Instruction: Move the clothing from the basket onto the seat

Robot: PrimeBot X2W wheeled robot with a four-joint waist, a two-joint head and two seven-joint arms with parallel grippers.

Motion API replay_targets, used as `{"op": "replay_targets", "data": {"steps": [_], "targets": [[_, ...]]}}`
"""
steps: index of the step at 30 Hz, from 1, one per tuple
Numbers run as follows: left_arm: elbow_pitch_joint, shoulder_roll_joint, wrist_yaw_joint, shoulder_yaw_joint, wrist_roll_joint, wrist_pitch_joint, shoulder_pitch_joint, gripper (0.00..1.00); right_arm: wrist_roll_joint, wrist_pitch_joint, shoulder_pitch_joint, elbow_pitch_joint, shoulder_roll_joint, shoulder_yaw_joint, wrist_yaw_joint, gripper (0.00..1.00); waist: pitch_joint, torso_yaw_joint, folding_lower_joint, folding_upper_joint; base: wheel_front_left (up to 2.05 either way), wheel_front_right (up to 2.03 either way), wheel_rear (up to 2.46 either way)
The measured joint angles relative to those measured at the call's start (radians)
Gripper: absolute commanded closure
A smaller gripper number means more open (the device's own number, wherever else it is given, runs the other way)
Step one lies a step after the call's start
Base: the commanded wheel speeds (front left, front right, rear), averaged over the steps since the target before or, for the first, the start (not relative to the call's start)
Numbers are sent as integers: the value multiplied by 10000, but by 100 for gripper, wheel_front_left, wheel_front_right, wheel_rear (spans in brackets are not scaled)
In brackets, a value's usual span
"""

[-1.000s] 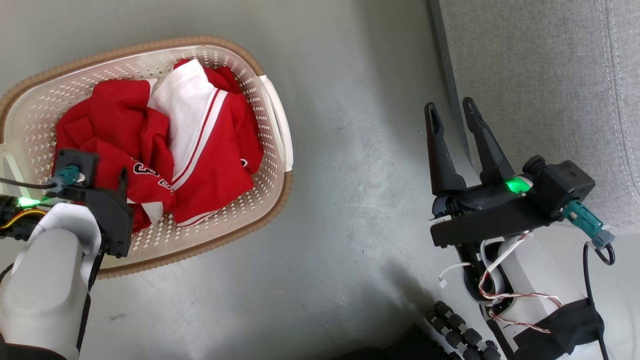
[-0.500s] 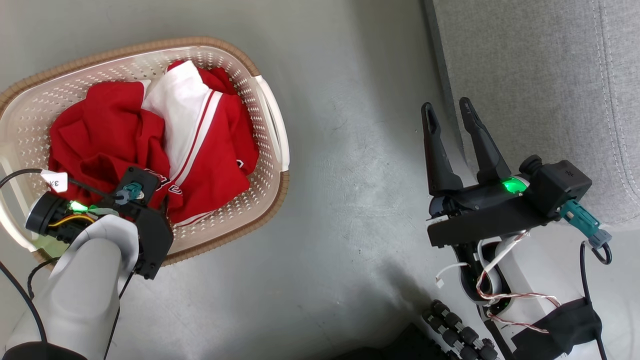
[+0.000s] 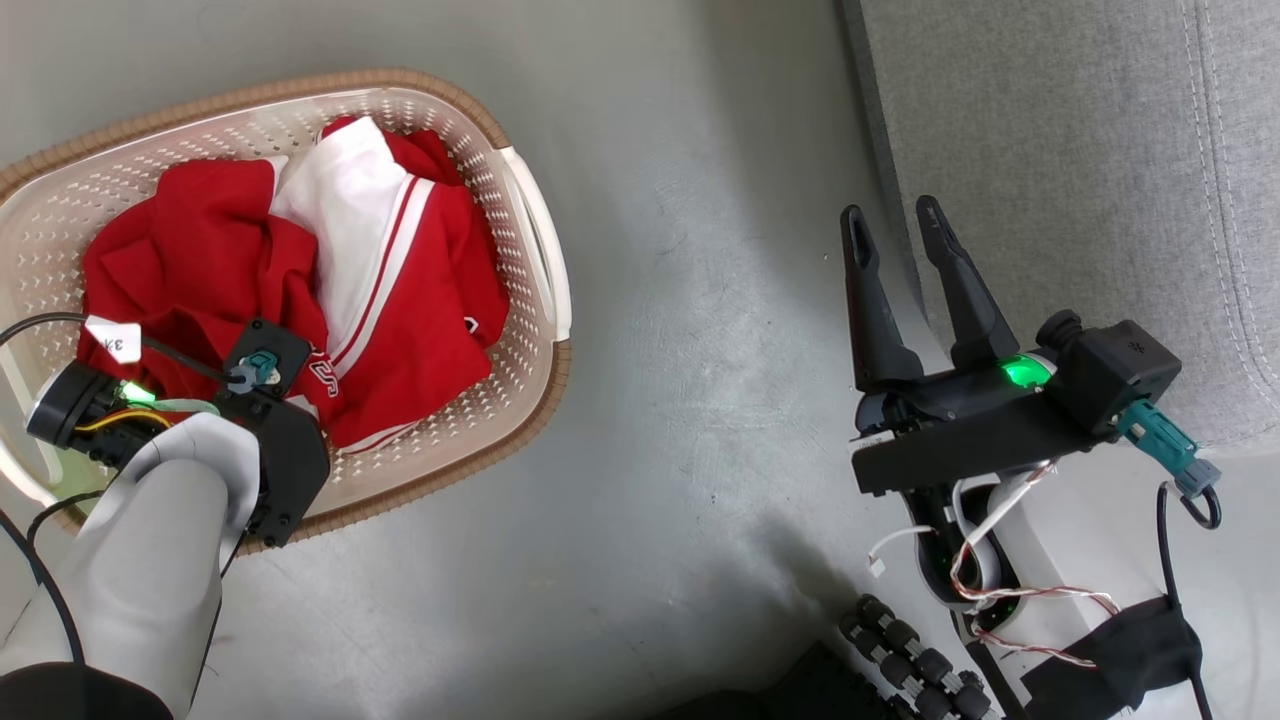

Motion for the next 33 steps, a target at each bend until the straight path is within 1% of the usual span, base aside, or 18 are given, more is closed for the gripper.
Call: {"op": "replay_targets", "data": {"steps": [7, 19, 23, 33], "targets": [[148, -86, 0, 48, -81, -416, -54, 100, 2, 0, -37, 65, 0, -2, -10, 0, -56, 13, 0, 0, 0, 0, 0], [190, -527, 0, 148, -336, -1252, -65, 100, 0, 0, -67, 303, 0, -205, 2, 0, -488, 108, -1, 0, 0, 0, 0], [272, -696, 0, 186, -571, -1526, -56, 100, -2, 0, -112, 441, 0, -339, 6, 0, -750, 157, -1, 0, 0, 0, 0], [362, -1037, 0, 397, -1024, -2387, 122, 100, -290, 0, -103, 800, 0, -909, 307, 0, -1641, 377, -1, -1, 0, 0, 0]]}}
